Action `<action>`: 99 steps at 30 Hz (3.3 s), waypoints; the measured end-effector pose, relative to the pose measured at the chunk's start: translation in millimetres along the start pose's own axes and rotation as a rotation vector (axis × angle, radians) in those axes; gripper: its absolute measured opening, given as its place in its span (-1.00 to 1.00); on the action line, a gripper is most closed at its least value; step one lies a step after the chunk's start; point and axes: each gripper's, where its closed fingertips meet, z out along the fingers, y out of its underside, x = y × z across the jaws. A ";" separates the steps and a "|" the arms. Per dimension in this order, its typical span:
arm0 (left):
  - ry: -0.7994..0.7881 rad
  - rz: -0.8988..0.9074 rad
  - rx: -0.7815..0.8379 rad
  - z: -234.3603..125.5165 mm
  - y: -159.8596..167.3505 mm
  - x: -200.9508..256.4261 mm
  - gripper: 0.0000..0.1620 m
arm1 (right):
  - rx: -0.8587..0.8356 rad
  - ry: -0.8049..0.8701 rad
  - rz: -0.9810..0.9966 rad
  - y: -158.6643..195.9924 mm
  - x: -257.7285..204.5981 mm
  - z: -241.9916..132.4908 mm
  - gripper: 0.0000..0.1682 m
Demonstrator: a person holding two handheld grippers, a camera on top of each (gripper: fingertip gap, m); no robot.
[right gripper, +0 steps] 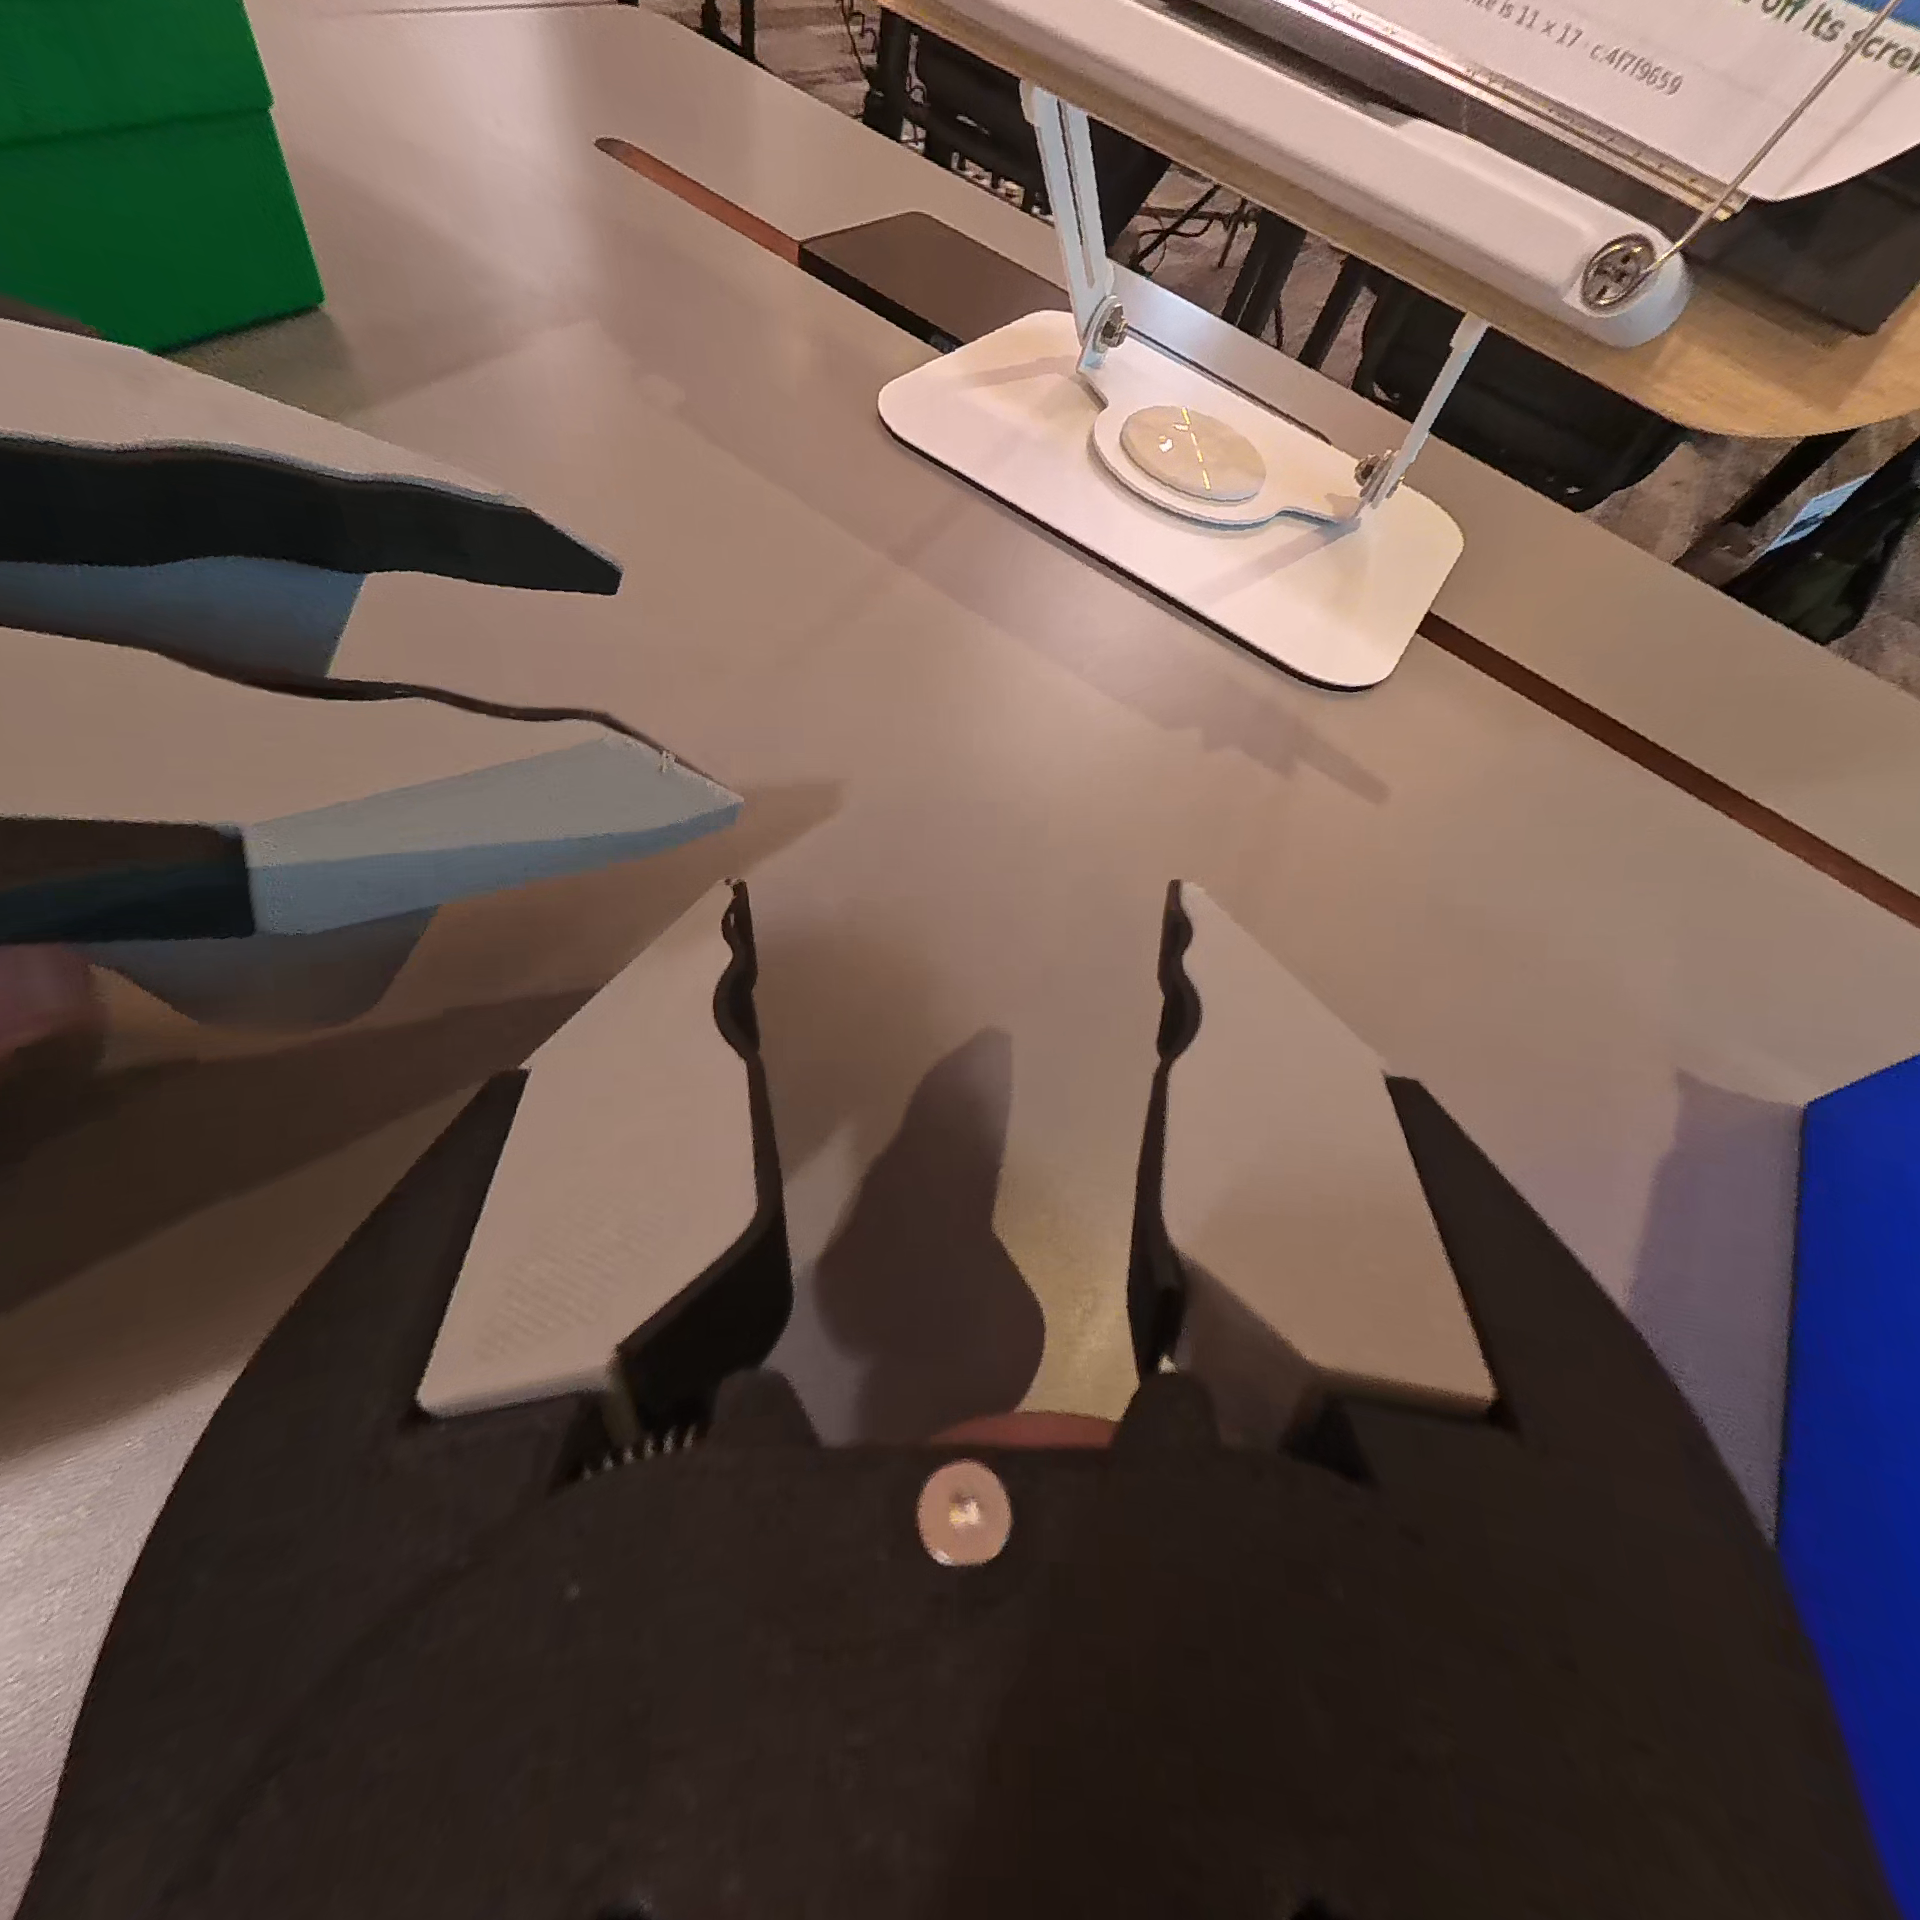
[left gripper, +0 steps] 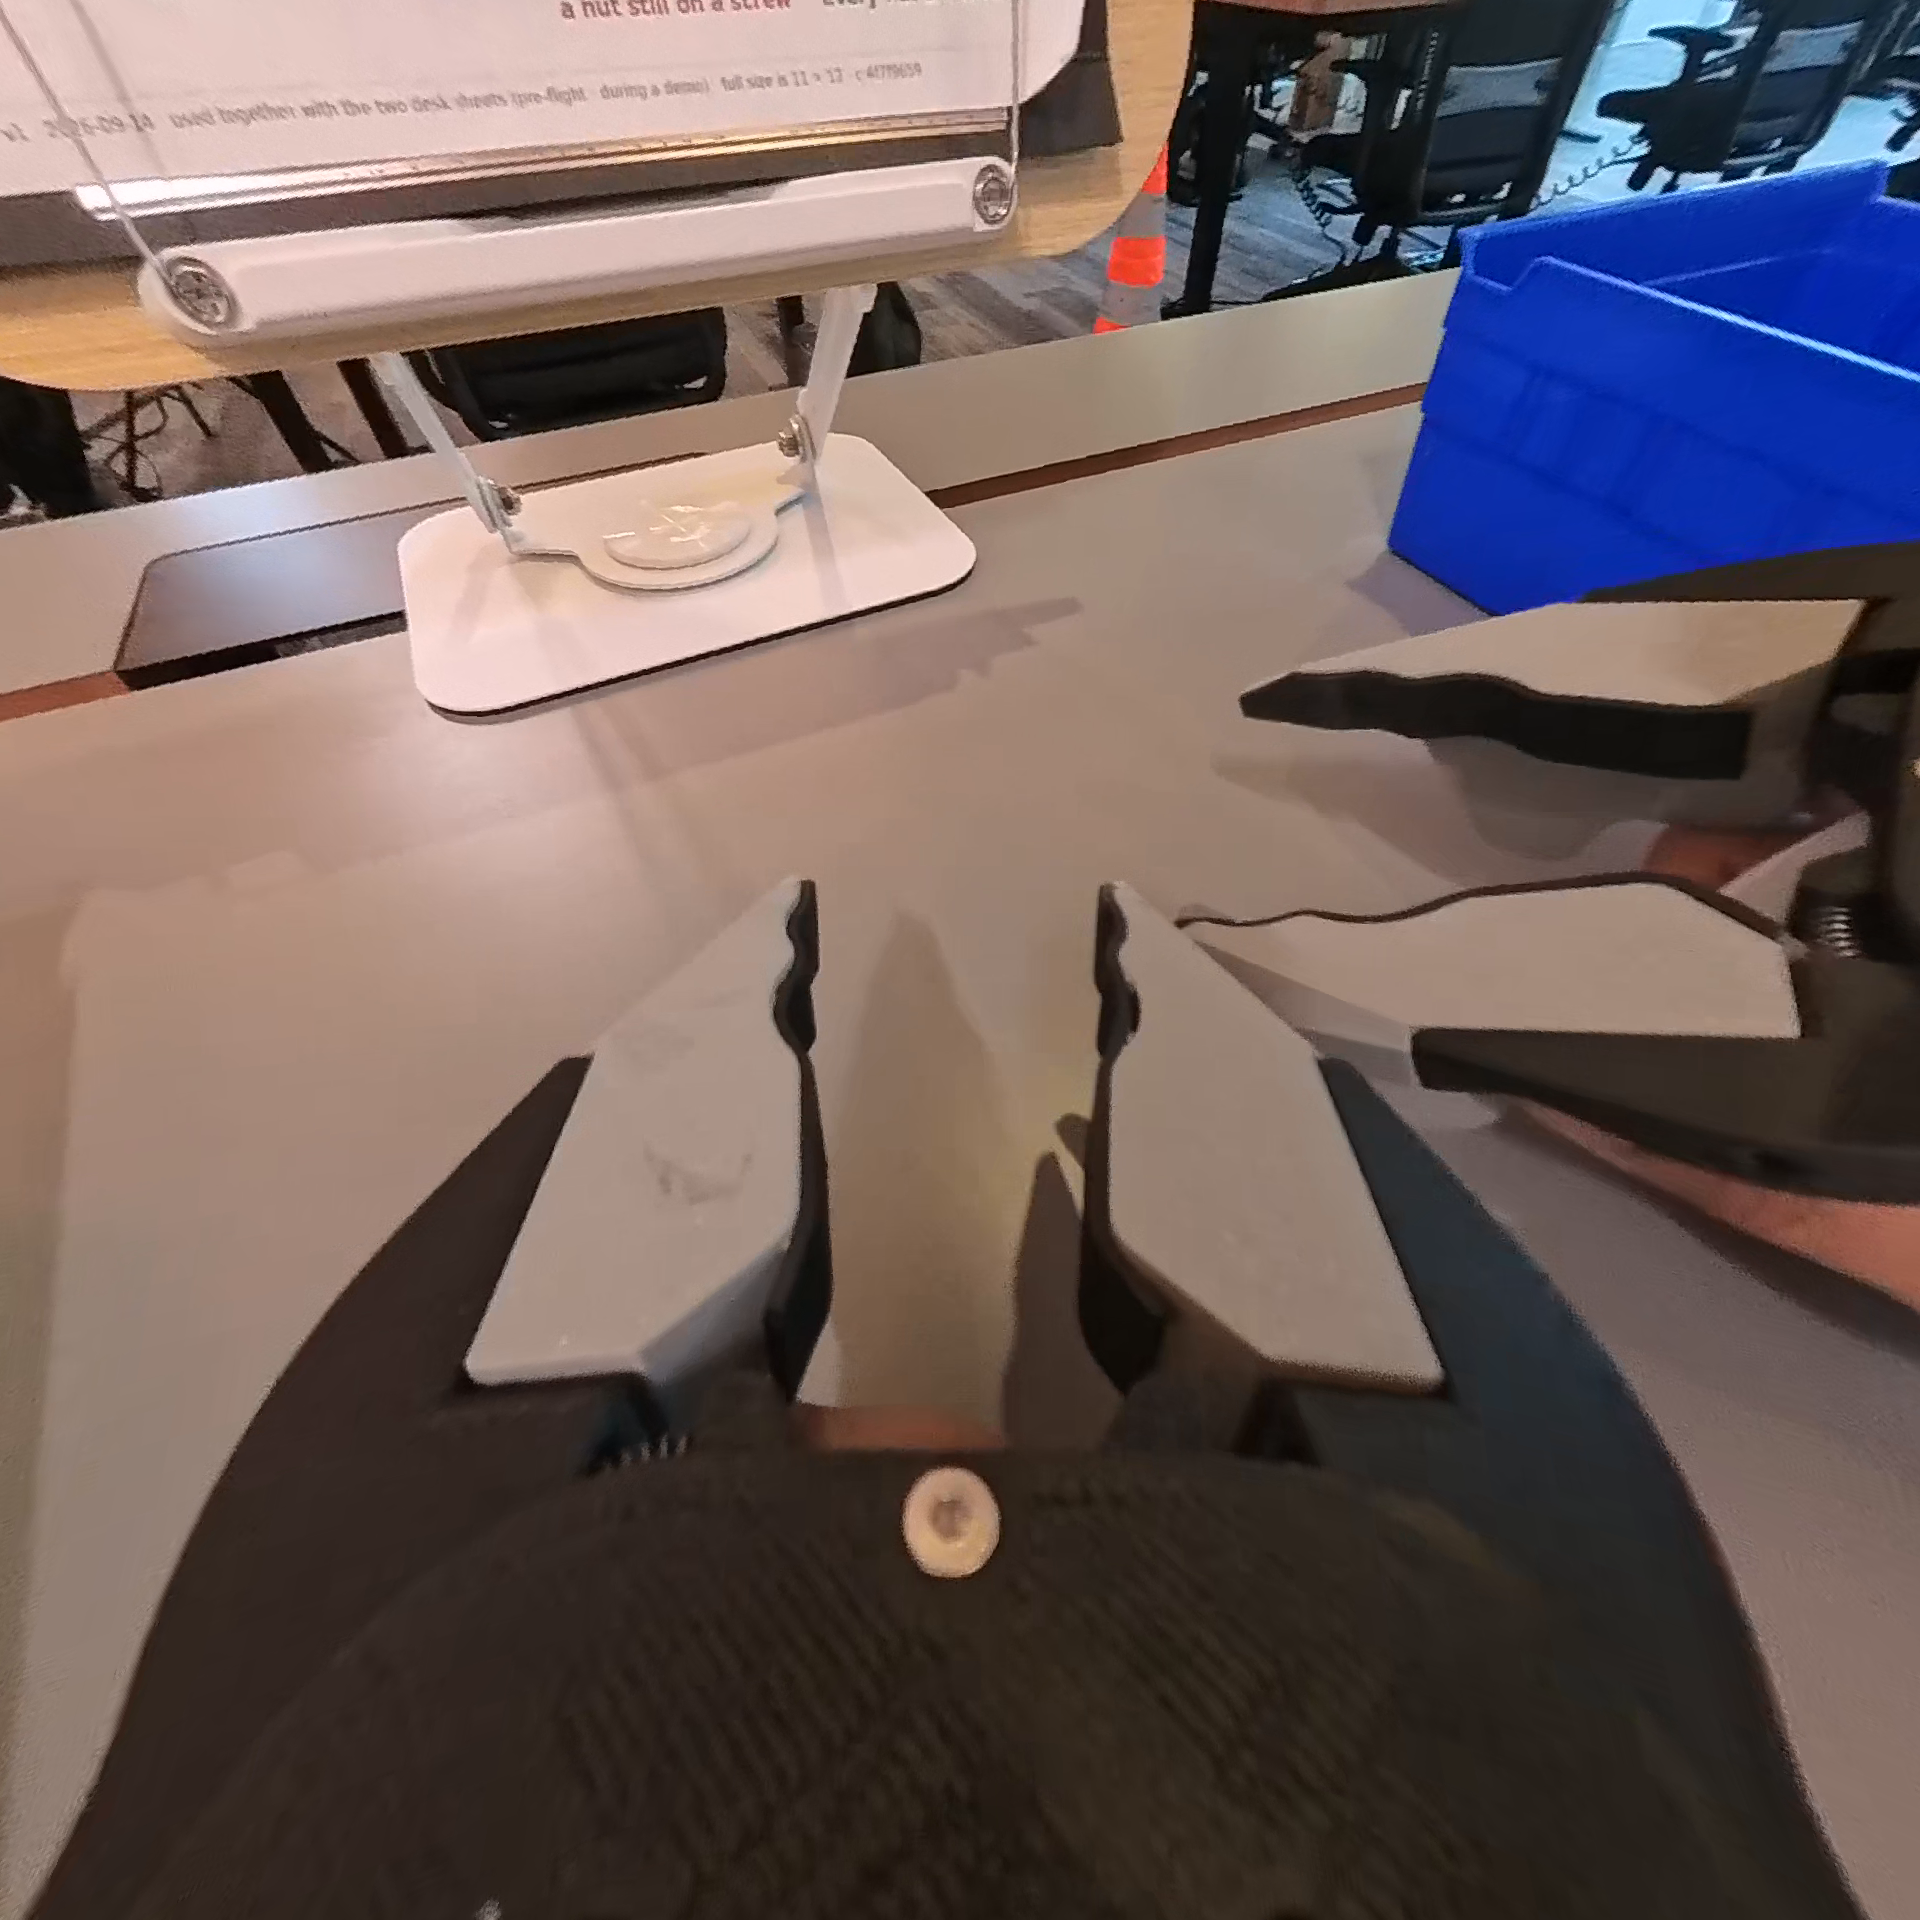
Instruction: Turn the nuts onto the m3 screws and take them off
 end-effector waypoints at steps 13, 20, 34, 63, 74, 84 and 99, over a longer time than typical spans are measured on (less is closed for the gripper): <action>0.078 0.008 -0.046 -68.2 26.7 -16.0 -0.29 | -0.014 -0.048 -0.018 1.4 -10.7 0.9 -0.16; -0.106 0.098 -0.091 -129.2 52.8 -73.2 -0.18 | -0.018 -0.059 -0.044 1.1 -17.3 2.0 -0.16; -0.238 0.286 -0.143 -146.4 77.3 -135.6 -0.25 | -0.011 -0.086 0.002 1.9 -17.2 -2.2 -0.16; -0.049 -0.180 -0.236 -248.6 85.2 -194.5 -0.09 | 0.059 -0.314 -0.030 5.1 -51.3 -37.8 -0.17; 0.055 -0.173 -0.210 -220.3 65.3 -171.7 -0.07 | 0.045 -0.313 -0.019 7.0 -51.5 -37.6 -0.16; -0.042 -0.090 -0.216 -234.8 50.6 -191.0 -0.22 | 0.040 -0.318 -0.036 7.8 -53.7 -37.3 -0.18; 0.013 0.028 -0.210 -233.5 32.7 -173.8 -0.35 | 0.053 -0.311 -0.043 6.4 -53.5 -38.7 -0.18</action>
